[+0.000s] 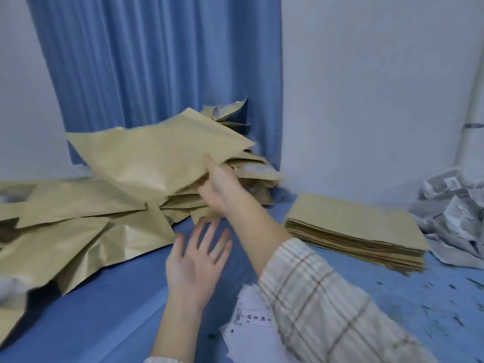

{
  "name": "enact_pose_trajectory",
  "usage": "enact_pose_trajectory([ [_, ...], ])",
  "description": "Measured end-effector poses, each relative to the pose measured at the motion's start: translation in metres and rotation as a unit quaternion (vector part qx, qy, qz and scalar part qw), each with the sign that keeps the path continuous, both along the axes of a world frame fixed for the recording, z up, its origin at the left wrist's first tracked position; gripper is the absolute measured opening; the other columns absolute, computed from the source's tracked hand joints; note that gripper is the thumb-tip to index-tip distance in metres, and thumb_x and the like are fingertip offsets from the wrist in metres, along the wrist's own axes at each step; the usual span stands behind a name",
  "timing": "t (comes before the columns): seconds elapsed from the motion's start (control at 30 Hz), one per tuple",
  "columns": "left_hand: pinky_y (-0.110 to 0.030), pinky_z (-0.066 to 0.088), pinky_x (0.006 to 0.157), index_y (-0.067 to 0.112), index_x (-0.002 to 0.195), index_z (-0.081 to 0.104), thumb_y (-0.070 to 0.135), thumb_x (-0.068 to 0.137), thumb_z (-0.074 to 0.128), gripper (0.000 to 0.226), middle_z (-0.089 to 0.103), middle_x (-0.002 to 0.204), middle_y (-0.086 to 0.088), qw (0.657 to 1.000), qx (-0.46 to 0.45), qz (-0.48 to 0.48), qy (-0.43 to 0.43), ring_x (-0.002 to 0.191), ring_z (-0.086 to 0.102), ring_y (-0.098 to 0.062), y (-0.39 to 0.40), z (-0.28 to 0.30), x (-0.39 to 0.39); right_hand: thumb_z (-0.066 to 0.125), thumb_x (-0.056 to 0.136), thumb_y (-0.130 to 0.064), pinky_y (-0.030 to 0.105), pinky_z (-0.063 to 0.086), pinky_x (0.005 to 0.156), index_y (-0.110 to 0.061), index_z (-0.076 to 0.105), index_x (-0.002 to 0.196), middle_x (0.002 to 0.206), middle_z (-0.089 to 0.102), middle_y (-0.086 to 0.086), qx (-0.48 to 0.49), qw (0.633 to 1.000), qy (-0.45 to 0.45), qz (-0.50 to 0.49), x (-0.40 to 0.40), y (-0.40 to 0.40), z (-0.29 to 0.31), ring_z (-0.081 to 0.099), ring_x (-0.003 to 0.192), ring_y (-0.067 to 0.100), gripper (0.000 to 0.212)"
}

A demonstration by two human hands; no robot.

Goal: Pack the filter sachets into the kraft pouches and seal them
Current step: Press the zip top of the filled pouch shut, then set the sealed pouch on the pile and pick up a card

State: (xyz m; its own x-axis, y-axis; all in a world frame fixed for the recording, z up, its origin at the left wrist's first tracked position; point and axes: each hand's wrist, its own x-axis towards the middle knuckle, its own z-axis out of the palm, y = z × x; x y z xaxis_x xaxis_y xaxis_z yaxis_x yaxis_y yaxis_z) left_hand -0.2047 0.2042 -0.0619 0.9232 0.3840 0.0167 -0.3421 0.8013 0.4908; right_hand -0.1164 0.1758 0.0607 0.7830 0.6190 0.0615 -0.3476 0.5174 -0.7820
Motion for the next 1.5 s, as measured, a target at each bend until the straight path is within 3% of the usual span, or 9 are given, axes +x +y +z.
enact_pose_trajectory([
  [0.13, -0.038, 0.056, 0.076, 0.013, 0.132, 0.051, 0.057, 0.090, 0.045, 0.060, 0.061, 0.127, -0.009, 0.998, -0.009, 0.058, 0.013, 0.103, 0.066, -0.026, 0.039, 0.023, -0.001, 0.035, 0.091, -0.062, 0.050, 0.032, 0.106, -0.020, 0.028, 0.144, 0.147, 0.035, 0.011, -0.083, 0.988, 0.016, 0.132, -0.032, 0.086, 0.014, 0.040, 0.130, 0.037, 0.068],
  [0.33, -0.030, 0.056, 0.058, 0.015, 0.105, 0.058, 0.038, 0.098, 0.044, 0.027, 0.070, 0.087, -0.003, 0.997, -0.008, 0.073, 0.028, 0.071, 0.071, -0.020, 0.050, 0.024, 0.025, 0.041, 0.091, -0.057, 0.048, 0.037, 0.104, -0.017, 0.029, 0.142, 0.141, 0.037, 0.018, -0.102, 0.990, 0.027, 0.095, 0.002, 0.079, -0.026, 0.045, 0.123, 0.040, 0.066],
  [0.53, -0.041, 0.058, 0.063, 0.016, 0.128, 0.051, 0.030, 0.099, 0.045, 0.032, 0.060, 0.118, -0.012, 0.996, 0.042, 0.006, 0.076, 0.084, 0.070, -0.032, 0.011, 0.012, 0.078, 0.049, 0.093, -0.042, 0.039, 0.052, 0.089, -0.014, 0.045, 0.130, 0.117, 0.056, 0.008, -0.237, 0.962, -0.130, -0.035, 0.067, 0.011, -0.055, 0.062, 0.096, 0.023, 0.046],
  [0.67, -0.047, 0.052, 0.076, 0.008, 0.103, 0.049, 0.021, 0.098, 0.048, 0.014, 0.054, 0.128, -0.021, 0.984, 0.061, -0.048, 0.158, 0.096, 0.061, -0.042, -0.033, -0.004, 0.116, 0.048, 0.092, -0.033, 0.030, 0.044, 0.077, -0.010, 0.053, 0.117, 0.114, 0.061, 0.008, -0.493, 0.747, -0.388, -0.220, 0.122, -0.073, -0.100, 0.057, 0.100, 0.025, 0.034],
  [0.93, -0.046, 0.047, 0.088, 0.004, 0.129, 0.046, 0.015, 0.098, 0.048, 0.033, 0.051, 0.132, -0.024, 0.969, 0.033, -0.097, 0.223, 0.114, 0.053, -0.046, -0.101, -0.035, 0.163, 0.043, 0.089, -0.056, 0.041, 0.027, 0.105, -0.017, 0.031, 0.136, 0.137, 0.041, 0.003, -0.772, 0.410, -0.442, -0.203, 0.186, -0.208, -0.176, 0.034, 0.129, 0.024, 0.062],
  [1.1, -0.041, 0.047, 0.090, -0.001, 0.126, 0.045, 0.013, 0.093, 0.056, 0.037, 0.056, 0.107, -0.023, 0.963, 0.055, -0.099, 0.245, 0.080, 0.058, -0.035, -0.130, -0.045, 0.173, 0.039, 0.096, -0.044, 0.031, 0.040, 0.084, -0.025, 0.053, 0.115, 0.113, 0.063, 0.001, -0.730, 0.372, -0.518, -0.246, 0.172, -0.225, -0.181, 0.056, 0.106, 0.023, 0.031],
  [1.27, -0.043, 0.053, 0.090, 0.007, 0.114, 0.058, 0.027, 0.084, 0.067, 0.037, 0.063, 0.105, -0.016, 0.967, 0.111, -0.152, 0.170, 0.080, 0.066, -0.026, -0.153, -0.037, 0.164, 0.089, 0.056, -0.018, 0.021, 0.043, 0.038, -0.018, 0.076, 0.081, 0.052, 0.059, 0.002, -0.546, 0.402, -0.613, -0.406, 0.131, -0.225, -0.175, 0.058, 0.045, 0.022, 0.028],
  [1.37, -0.028, 0.055, 0.058, 0.014, 0.092, 0.058, 0.030, 0.087, 0.062, 0.017, 0.066, 0.072, -0.002, 0.975, 0.147, -0.128, 0.110, 0.060, 0.064, -0.014, -0.164, -0.025, 0.155, 0.080, 0.064, -0.008, 0.022, 0.040, 0.040, -0.013, 0.075, 0.082, 0.056, 0.055, 0.002, -0.462, 0.439, -0.641, -0.427, 0.108, -0.222, -0.172, 0.055, 0.048, 0.020, 0.019],
  [1.5, -0.032, 0.057, 0.074, 0.008, 0.094, 0.058, 0.025, 0.100, 0.047, 0.021, 0.068, 0.083, -0.005, 0.970, 0.203, 0.010, 0.136, 0.081, 0.068, -0.017, -0.174, -0.011, 0.139, 0.059, 0.084, -0.001, 0.032, 0.051, 0.072, 0.000, 0.069, 0.096, 0.085, 0.065, 0.012, -0.413, 0.550, -0.631, -0.360, 0.081, -0.218, -0.161, 0.062, 0.081, 0.027, 0.016],
])
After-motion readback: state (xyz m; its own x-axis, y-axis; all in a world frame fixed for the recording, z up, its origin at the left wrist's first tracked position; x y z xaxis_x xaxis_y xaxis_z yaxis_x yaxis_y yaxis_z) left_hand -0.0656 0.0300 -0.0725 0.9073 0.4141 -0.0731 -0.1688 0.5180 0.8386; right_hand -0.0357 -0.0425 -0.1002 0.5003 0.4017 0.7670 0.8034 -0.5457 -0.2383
